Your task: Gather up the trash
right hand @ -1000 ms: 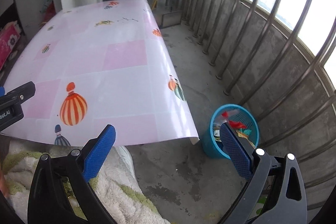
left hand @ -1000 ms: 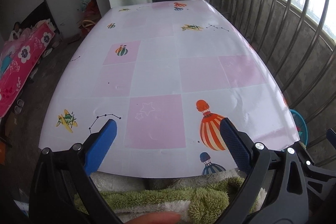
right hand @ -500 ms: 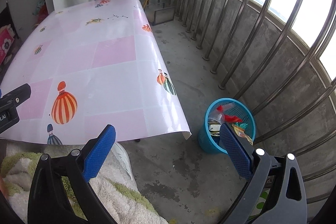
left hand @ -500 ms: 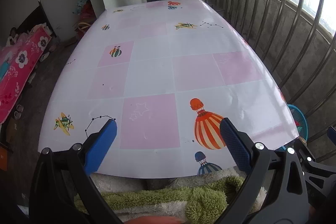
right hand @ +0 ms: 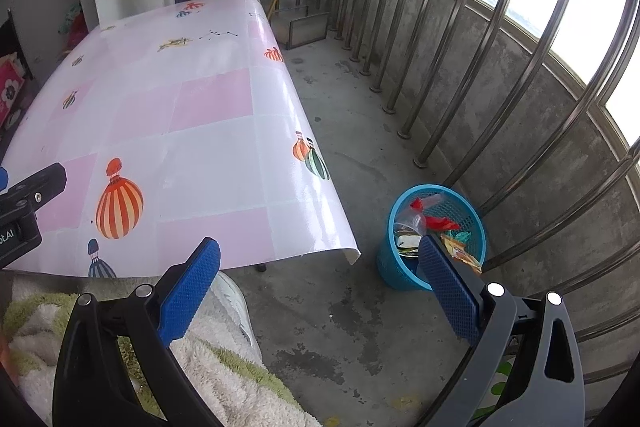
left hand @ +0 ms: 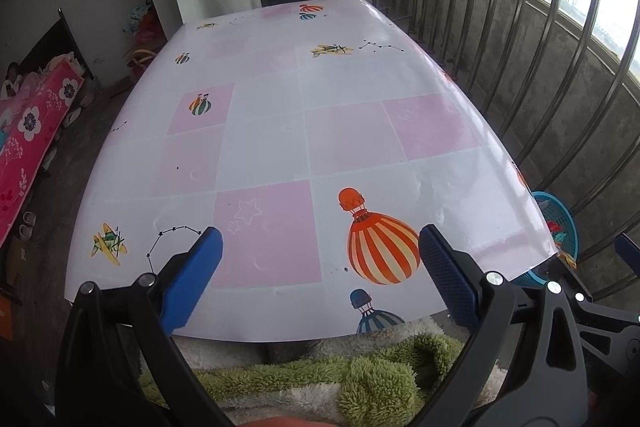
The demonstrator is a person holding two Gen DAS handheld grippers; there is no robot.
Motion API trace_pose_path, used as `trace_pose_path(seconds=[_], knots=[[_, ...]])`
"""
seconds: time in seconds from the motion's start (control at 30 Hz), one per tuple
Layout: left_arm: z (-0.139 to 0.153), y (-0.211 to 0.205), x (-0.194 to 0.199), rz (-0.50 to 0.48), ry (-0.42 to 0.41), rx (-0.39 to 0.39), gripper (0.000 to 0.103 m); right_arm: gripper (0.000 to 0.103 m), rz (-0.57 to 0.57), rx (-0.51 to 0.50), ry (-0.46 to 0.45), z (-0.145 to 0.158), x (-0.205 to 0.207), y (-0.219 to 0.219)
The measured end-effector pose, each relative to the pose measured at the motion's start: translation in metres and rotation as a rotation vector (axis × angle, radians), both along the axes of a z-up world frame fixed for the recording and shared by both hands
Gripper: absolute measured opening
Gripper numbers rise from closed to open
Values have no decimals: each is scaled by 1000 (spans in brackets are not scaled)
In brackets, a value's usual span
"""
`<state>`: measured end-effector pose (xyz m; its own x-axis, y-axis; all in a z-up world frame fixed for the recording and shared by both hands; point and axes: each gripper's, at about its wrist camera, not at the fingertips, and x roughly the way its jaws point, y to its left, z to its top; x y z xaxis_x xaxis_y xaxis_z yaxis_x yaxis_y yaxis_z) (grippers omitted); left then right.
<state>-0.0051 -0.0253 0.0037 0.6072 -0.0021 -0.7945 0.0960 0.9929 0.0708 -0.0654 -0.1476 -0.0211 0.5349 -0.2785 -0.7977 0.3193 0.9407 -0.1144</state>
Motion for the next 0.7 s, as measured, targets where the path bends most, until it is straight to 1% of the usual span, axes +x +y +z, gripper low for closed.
trace_pose_path(seconds=[0.7], knots=[[1, 2, 2, 9, 5, 6, 94, 96, -14, 12, -6, 0, 0, -4]])
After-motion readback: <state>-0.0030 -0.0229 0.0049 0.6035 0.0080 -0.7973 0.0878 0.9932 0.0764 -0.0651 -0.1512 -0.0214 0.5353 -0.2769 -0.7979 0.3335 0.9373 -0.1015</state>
